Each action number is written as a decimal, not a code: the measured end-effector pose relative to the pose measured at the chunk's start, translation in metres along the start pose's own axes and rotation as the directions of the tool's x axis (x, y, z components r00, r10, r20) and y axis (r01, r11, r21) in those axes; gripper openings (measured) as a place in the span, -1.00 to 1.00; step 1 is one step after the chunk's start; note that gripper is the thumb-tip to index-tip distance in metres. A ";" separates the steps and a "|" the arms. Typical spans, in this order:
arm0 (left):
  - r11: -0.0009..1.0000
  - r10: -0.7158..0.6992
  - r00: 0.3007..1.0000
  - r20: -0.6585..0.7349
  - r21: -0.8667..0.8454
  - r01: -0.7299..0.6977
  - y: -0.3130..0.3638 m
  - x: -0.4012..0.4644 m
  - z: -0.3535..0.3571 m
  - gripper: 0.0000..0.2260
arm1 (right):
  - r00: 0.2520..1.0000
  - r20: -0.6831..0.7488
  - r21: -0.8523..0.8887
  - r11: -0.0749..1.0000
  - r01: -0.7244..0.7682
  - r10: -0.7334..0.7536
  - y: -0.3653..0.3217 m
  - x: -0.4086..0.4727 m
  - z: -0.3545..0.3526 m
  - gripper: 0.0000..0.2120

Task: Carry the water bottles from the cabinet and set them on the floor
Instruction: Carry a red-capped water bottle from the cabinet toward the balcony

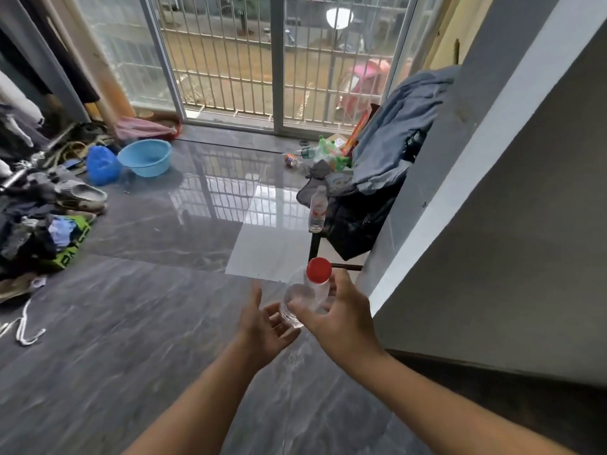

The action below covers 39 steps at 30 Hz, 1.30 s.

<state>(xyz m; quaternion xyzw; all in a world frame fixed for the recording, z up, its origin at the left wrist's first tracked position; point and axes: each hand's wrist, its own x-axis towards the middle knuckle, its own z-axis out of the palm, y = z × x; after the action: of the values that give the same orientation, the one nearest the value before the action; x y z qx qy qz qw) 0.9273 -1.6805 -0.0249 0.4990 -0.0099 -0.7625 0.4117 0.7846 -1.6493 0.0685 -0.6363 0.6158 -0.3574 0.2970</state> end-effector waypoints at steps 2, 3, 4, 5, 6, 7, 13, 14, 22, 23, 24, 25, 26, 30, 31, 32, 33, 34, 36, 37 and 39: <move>1.000 -0.009 1.000 -0.023 -0.003 0.009 -0.009 0.027 -0.013 -0.30 | 1.000 0.003 -0.012 1.000 0.001 -0.001 0.025 0.005 0.020 -0.51; 1.000 -0.011 0.999 -0.037 -0.008 0.011 -0.014 0.041 -0.020 -0.30 | 1.000 0.004 -0.018 1.000 -0.003 0.003 0.039 0.007 0.031 -0.53; 1.000 -0.013 0.999 -0.050 -0.013 0.012 -0.019 0.055 -0.028 -0.30 | 1.000 0.006 -0.018 1.000 -0.008 0.008 0.054 0.008 0.042 -0.55; 1.000 -0.013 0.998 -0.058 -0.016 0.012 -0.026 0.070 -0.036 -0.29 | 1.000 0.008 -0.011 1.000 -0.008 0.008 0.070 0.009 0.053 -0.57; 1.000 -0.013 0.998 -0.063 -0.019 0.011 -0.033 0.086 -0.045 -0.29 | 1.000 0.010 0.001 1.000 -0.001 0.001 0.086 0.010 0.064 -0.58; 1.000 -0.013 0.998 -0.063 -0.021 0.011 -0.040 0.102 -0.053 -0.27 | 1.000 0.012 0.014 1.000 0.003 -0.004 0.102 0.011 0.075 -0.58; 0.999 -0.005 0.997 -0.082 -0.041 0.002 -0.087 0.217 -0.115 -0.27 | 0.998 0.058 0.035 0.999 -0.032 0.030 0.216 0.019 0.154 -0.53; 0.999 -0.005 0.996 -0.094 -0.034 0.002 -0.096 0.239 -0.126 -0.29 | 0.997 0.065 0.023 0.999 -0.036 0.035 0.237 0.020 0.168 -0.53; 0.999 -0.025 0.990 -0.136 0.037 0.030 -0.179 0.403 -0.214 -0.41 | 0.991 0.056 -0.047 0.992 -0.117 0.120 0.415 0.023 0.281 -0.57; 0.998 -0.024 0.990 -0.139 0.047 0.031 -0.189 0.420 -0.223 -0.41 | 0.990 0.055 -0.050 0.991 -0.123 0.126 0.435 0.023 0.294 -0.56; 0.998 -0.023 0.990 -0.141 0.053 0.031 -0.198 0.438 -0.232 -0.41 | 0.990 0.055 -0.056 0.990 -0.126 0.129 0.454 0.023 0.307 -0.56; 0.998 -0.028 0.989 -0.143 0.058 0.036 -0.207 0.453 -0.240 -0.41 | 0.989 0.055 -0.059 0.990 -0.132 0.135 0.473 0.023 0.319 -0.56; 0.997 -0.033 0.988 -0.148 0.062 0.043 -0.215 0.466 -0.246 -0.41 | 0.988 0.056 -0.057 0.988 -0.141 0.145 0.491 0.022 0.330 -0.57; 0.996 -0.052 0.988 -0.149 0.069 0.062 -0.239 0.509 -0.268 -0.41 | 0.982 0.074 -0.064 0.984 -0.168 0.173 0.548 0.021 0.367 -0.58; 0.995 -0.055 0.987 -0.151 0.069 0.066 -0.244 0.517 -0.272 -0.39 | 0.981 0.080 -0.065 0.983 -0.171 0.176 0.559 0.020 0.374 -0.55; 0.995 -0.053 0.987 -0.149 0.071 0.064 -0.250 0.524 -0.274 -0.37 | 0.980 0.084 -0.066 0.982 -0.177 0.182 0.570 0.019 0.380 -0.53; 0.995 -0.051 0.989 -0.142 0.076 0.062 -0.255 0.529 -0.277 -0.32 | 0.978 0.086 -0.068 0.981 -0.183 0.189 0.579 0.018 0.385 -0.51; 0.995 -0.050 0.990 -0.134 0.084 0.062 -0.259 0.534 -0.279 -0.27 | 0.977 0.088 -0.070 0.979 -0.190 0.196 0.586 0.018 0.390 -0.50; 0.994 -0.039 0.992 -0.120 0.101 0.051 -0.265 0.542 -0.282 -0.24 | 0.973 0.097 -0.072 0.977 -0.202 0.209 0.598 0.016 0.398 -0.50; 0.993 -0.026 0.993 -0.115 0.113 0.039 -0.268 0.546 -0.284 -0.24 | 0.972 0.102 -0.076 0.976 -0.205 0.212 0.604 0.016 0.401 -0.50; 0.989 -0.004 0.995 -0.104 0.149 0.020 -0.272 0.552 -0.286 -0.26 | 0.970 0.114 -0.086 0.975 -0.206 0.215 0.611 0.015 0.406 -0.49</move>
<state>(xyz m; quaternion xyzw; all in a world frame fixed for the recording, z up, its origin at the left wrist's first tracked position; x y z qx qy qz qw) 0.8896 -1.7395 -0.6999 0.5675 -0.0427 -0.7351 0.3684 0.7685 -1.7289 -0.6607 -0.5986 0.6733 -0.2611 0.3467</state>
